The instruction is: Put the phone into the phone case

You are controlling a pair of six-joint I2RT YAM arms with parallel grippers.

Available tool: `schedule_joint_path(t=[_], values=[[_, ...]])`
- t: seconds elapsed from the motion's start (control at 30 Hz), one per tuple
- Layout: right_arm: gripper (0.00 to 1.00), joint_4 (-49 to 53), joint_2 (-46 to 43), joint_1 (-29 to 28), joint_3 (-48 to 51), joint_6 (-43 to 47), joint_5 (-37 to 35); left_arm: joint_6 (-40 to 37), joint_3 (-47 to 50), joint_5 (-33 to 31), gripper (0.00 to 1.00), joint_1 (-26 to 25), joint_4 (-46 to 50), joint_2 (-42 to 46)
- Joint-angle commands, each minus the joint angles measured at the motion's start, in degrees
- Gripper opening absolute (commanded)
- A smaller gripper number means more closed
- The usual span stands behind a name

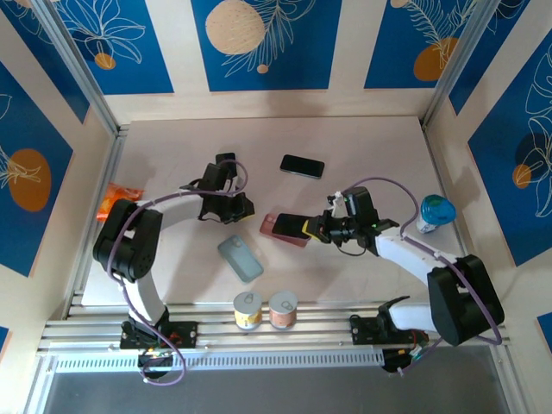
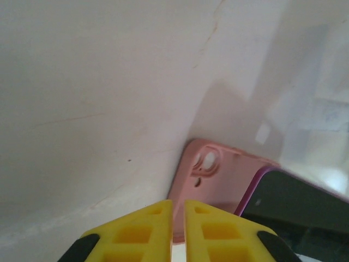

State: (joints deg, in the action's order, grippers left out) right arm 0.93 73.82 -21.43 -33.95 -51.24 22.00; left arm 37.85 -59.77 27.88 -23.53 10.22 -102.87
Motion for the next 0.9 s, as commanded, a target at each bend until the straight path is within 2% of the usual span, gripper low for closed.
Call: schedule_joint_path(t=[0.0,0.27,0.87], values=[[0.0,-7.2,1.4,-0.9,-0.7,-2.1,-0.8,-4.0,-2.2,-1.8,0.1,-0.1,4.7,-1.3],[0.0,-8.8,5.4,-2.0,-2.4,-2.9,-0.6,-4.4,-2.6,-2.1,0.03,-0.4,5.4,-3.1],[0.0,-11.2,8.7,-3.1,-3.3,-5.5,1.6,-4.8,-3.5,-3.5,0.0,-2.4,5.8,-4.8]])
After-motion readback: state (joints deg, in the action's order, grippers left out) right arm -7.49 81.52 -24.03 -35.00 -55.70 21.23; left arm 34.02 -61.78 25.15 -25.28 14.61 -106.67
